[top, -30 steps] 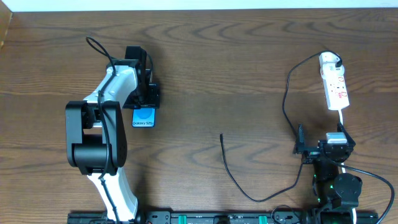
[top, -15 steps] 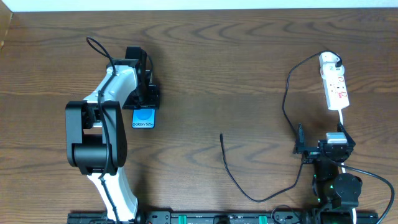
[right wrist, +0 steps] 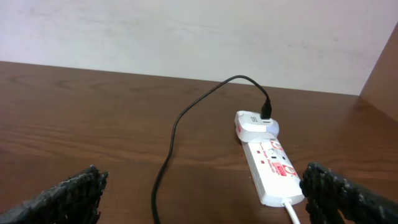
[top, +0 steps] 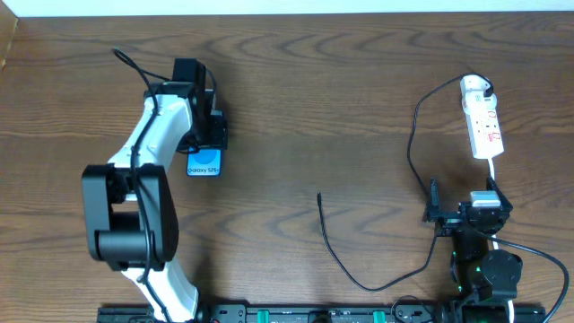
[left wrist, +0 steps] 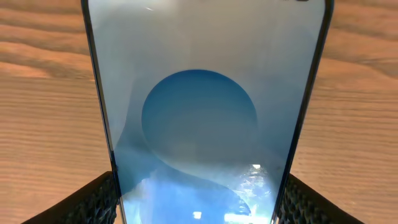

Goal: Plug charger to phone and switch on socket
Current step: 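Lift the phone with the left gripper and hold it upright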

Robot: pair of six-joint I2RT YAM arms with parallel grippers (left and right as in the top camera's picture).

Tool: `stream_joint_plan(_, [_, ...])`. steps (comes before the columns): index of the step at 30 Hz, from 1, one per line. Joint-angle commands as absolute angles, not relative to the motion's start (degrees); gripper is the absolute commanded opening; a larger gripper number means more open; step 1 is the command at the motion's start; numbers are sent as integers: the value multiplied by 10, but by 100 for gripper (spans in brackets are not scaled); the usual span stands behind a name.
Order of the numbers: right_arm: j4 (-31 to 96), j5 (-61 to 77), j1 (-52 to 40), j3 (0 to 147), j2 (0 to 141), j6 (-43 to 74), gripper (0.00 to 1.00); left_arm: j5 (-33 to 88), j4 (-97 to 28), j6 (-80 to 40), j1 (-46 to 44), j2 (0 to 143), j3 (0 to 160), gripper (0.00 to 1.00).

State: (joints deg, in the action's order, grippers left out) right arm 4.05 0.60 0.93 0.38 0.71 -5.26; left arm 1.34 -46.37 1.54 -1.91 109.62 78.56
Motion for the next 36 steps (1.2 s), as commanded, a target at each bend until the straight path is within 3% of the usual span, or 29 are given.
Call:
stream_joint_plan(1, [43,5,3,3,4,-59,99,15,-473,18,-17,1067,802,7])
stream_joint_plan(5, [43,5,3,3,4,-59,99,98,-482,18,-17,1047,802,7])
stream_joint_plan(10, [43,5,3,3,4,-59,99,297,-473,-7,-17,1028,802,8])
stream_joint_plan(27, [43,5,3,3,4,-59,99,734,-376,-493,-17,1025,802,7])
stream_joint_plan(36, [43,5,3,3,4,-59,99,867,-331,-652,-17,1025,802,7])
